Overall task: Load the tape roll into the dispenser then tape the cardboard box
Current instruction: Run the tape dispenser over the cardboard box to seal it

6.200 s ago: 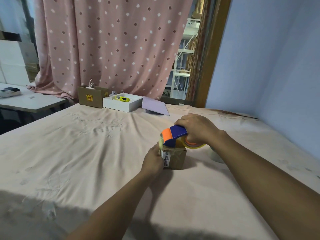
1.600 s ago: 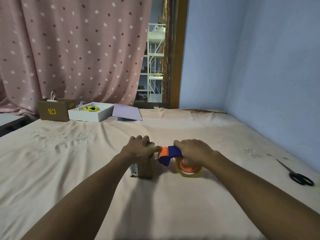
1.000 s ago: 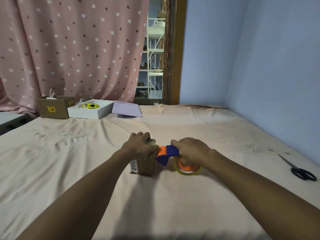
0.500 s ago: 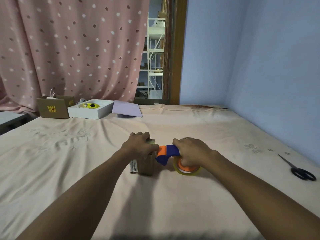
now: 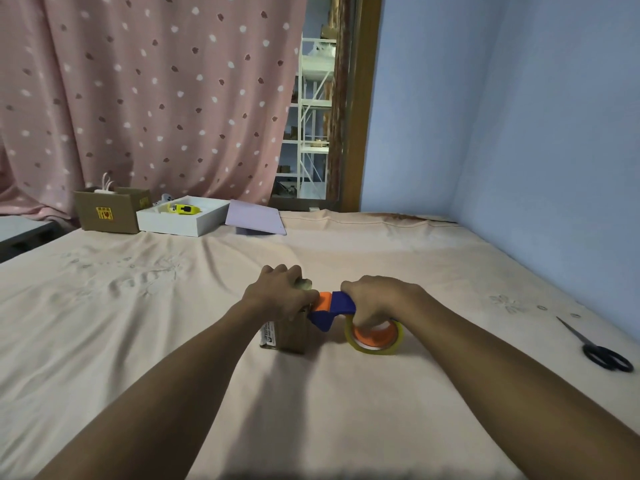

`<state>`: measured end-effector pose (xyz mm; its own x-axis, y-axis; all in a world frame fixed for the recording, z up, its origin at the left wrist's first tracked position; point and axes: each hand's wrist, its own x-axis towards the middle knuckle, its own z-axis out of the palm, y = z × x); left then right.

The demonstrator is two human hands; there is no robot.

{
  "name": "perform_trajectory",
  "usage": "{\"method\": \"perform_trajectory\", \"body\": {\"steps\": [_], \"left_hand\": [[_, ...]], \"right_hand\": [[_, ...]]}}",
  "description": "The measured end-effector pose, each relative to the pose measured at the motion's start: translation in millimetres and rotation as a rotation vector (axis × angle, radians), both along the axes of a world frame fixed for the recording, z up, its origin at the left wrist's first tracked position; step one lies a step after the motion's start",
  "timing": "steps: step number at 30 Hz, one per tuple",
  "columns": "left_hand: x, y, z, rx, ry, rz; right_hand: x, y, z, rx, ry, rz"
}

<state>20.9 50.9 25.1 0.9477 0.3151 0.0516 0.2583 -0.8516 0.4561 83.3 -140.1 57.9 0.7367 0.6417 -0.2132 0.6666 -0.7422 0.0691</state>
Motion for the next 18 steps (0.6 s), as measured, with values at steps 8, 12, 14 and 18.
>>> {"method": "perform_trajectory", "body": {"steps": [8, 12, 14, 18], "left_hand": [[3.6, 1.3, -0.9, -0.003, 0.018, 0.007], [4.8, 3.6, -1.4, 0.0, 0.024, -0.001], [4.6, 4.5, -0.7, 0.045, 0.019, -0.042], [-4.0, 2.2, 3.4, 0.339, 0.123, -0.213]], "right_hand": [[-1.2, -8.7, -2.3, 0.069, -0.052, 0.044], [-3.5, -11.4, 17.1, -0.009, -0.158, 0.084], [-6.1, -7.8, 21.2, -0.044, -0.189, 0.101], [-10.8, 3.0, 21.5, -0.112, -0.153, 0.093]]}}
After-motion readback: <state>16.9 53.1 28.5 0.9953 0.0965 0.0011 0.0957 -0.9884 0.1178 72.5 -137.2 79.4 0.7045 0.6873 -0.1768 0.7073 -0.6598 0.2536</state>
